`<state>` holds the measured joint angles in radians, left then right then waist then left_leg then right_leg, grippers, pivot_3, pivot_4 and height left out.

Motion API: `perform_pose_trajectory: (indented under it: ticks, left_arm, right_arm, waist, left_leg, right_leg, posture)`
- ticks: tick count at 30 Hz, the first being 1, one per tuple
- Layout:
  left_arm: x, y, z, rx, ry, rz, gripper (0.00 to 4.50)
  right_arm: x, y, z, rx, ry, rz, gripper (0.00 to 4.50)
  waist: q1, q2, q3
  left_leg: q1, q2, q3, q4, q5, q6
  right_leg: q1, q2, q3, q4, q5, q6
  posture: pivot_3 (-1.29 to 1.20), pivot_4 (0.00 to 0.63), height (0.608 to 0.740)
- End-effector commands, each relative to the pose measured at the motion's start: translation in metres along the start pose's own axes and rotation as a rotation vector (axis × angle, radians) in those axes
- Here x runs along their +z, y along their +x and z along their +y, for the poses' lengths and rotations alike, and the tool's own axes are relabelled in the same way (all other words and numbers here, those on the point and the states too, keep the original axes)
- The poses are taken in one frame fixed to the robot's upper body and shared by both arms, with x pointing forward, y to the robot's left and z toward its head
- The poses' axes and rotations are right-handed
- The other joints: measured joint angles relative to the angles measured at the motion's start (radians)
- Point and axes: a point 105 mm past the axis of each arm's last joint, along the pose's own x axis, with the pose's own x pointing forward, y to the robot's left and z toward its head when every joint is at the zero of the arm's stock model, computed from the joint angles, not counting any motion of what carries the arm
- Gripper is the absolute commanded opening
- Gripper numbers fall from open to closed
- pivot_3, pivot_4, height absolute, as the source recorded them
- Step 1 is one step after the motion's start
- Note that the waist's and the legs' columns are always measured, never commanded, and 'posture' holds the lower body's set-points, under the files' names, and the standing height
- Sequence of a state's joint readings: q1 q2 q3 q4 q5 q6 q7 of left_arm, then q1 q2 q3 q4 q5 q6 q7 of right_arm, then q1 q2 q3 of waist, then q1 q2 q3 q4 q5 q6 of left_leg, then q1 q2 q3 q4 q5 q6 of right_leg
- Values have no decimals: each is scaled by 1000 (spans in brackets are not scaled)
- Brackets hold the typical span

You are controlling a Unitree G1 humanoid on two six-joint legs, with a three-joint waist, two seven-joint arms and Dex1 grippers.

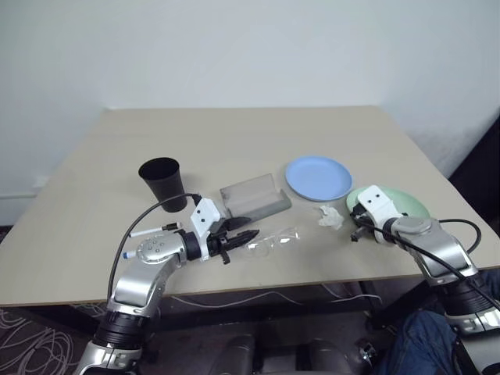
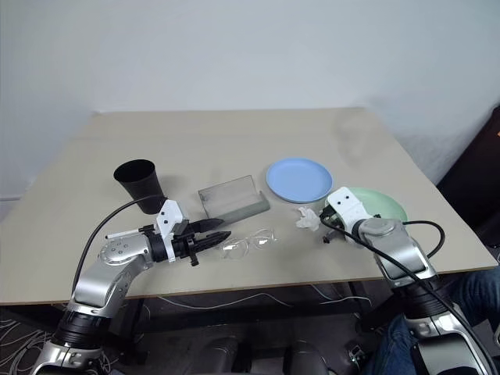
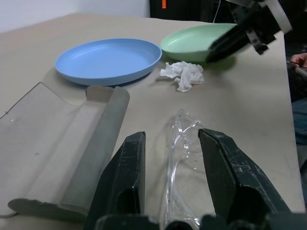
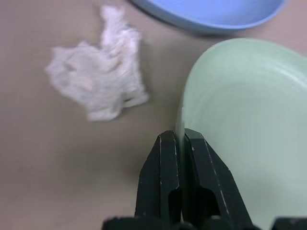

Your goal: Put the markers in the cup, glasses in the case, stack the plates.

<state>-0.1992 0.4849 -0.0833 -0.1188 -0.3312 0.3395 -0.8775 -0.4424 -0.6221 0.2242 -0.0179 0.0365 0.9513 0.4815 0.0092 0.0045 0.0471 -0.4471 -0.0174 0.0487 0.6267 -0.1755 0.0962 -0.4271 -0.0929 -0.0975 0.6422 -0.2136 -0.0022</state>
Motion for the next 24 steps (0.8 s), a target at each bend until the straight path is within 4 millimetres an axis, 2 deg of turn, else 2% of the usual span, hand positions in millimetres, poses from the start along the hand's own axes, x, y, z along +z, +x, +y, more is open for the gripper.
perform_pose_trajectory:
  ticks: [1,3,5,6,7,8,9,10,11,12,13,14,15,16,17,21,24]
  left_arm:
    - [15,0,1,1,48,-40,1754]
    - [15,-1,1,2,49,-40,1754]
    - [15,-1,1,2,50,-40,1754]
    - [15,0,1,3,51,-40,1754]
    - [15,0,2,3,52,-40,1754]
    - [16,1,2,2,54,-40,1754]
    - [16,1,2,2,55,-40,1754]
    - [16,1,3,2,55,-40,1754]
    - [16,2,3,2,56,-41,1754]
    - [16,2,4,3,56,-41,1754]
    - [16,3,4,3,57,-42,1754]
    - [17,3,5,3,57,-43,1754]
    - [17,3,6,4,58,-44,1754]
    - [17,3,6,4,58,-45,1754]
    - [18,4,7,4,59,-47,1754]
    - [18,4,8,3,59,-50,1754]
    - [18,5,8,1,59,-52,1754]
  right_arm:
    - [2,1,-22,-113,-23,15,31]
    - [4,3,-33,-162,-27,17,31]
    - [9,4,-48,-238,-45,13,31]
    - [13,4,-56,-269,-59,2,31]
    - [19,5,-62,-292,-76,-18,31]
    - [29,6,-66,-299,-95,-61,31]
    - [35,7,-69,-301,-107,-90,31]
    - [42,8,-70,-294,-119,-125,31]
    - [50,9,-70,-287,-143,-166,31]
    - [58,10,-69,-263,-167,-206,31]
    - [68,11,-67,-235,-202,-250,31]
    - [75,12,-65,-215,-226,-279,31]
    - [80,12,-63,-194,-245,-303,31]
    - [90,12,-59,-158,-257,-346,31]
    - [100,12,-53,-117,-273,-389,31]
    - [129,12,-32,38,-329,-498,31]
    - [143,16,-19,114,-374,-533,31]
  waist:
    - [0,0,0]
    - [1,-4,0]
    - [0,-8,1]
    - [0,-10,2]
    - [0,-7,3]
    - [-1,-2,6]
    - [-6,9,12]
    - [-12,22,13]
    - [-14,27,11]
    - [-16,26,10]
    - [-19,19,10]
    - [-20,17,11]
    - [-20,14,12]
    - [-20,11,14]
    - [-21,9,15]
    - [-35,9,16]
    - [-36,9,16]
  left_leg:
    - [0,0,2,-2,0,0]
    - [1,0,14,-9,0,0]
    - [4,0,43,-21,0,-1]
    - [5,0,56,-24,1,-1]
    - [7,2,66,-23,2,-3]
    - [2,7,68,-11,-4,-14]
    - [-1,12,58,5,-7,-20]
    - [-2,16,34,23,-9,-17]
    - [-9,18,16,31,-12,-11]
    - [-16,20,9,29,-13,-11]
    - [-20,19,5,24,-12,-10]
    - [-21,9,5,19,-11,-9]
    - [-18,-1,5,14,-10,-8]
    - [-12,-10,5,8,-10,-7]
    - [-5,-12,11,2,-9,-8]
    - [-1,2,20,4,-4,-13]
    - [0,3,21,9,0,-6]
  right_leg:
    - [0,0,2,2,0,0]
    - [-3,1,11,10,0,0]
    - [-15,-2,32,27,0,-1]
    - [-21,-11,37,34,-3,-1]
    - [-29,-17,37,32,-4,-2]
    - [-31,-27,26,32,-1,-5]
    - [-28,-29,14,32,0,-7]
    - [-21,-30,-7,32,1,-7]
    - [-12,-24,-25,24,3,-3]
    - [-9,-17,-30,12,5,3]
    - [-15,-9,-25,18,4,10]
    - [-14,-5,-12,30,2,12]
    - [-13,1,9,38,-4,9]
    - [-14,-2,22,38,-8,8]
    - [-14,-5,26,35,-9,6]
    - [-12,-7,18,33,-8,0]
    - [-9,-7,11,32,-7,2]
  posture:
    - [0,0,721]
    - [0,0,721]
    - [0,0,721]
    - [0,0,721]
    - [0,0,721]
    - [0,0,721]
    - [0,0,721]
    - [0,0,721]
    - [0,0,721]
    - [0,0,721]
    - [0,0,721]
    - [0,0,721]
    - [0,0,721]
    - [0,0,721]
    - [0,0,721]
    - [0,0,721]
    - [0,0,721]
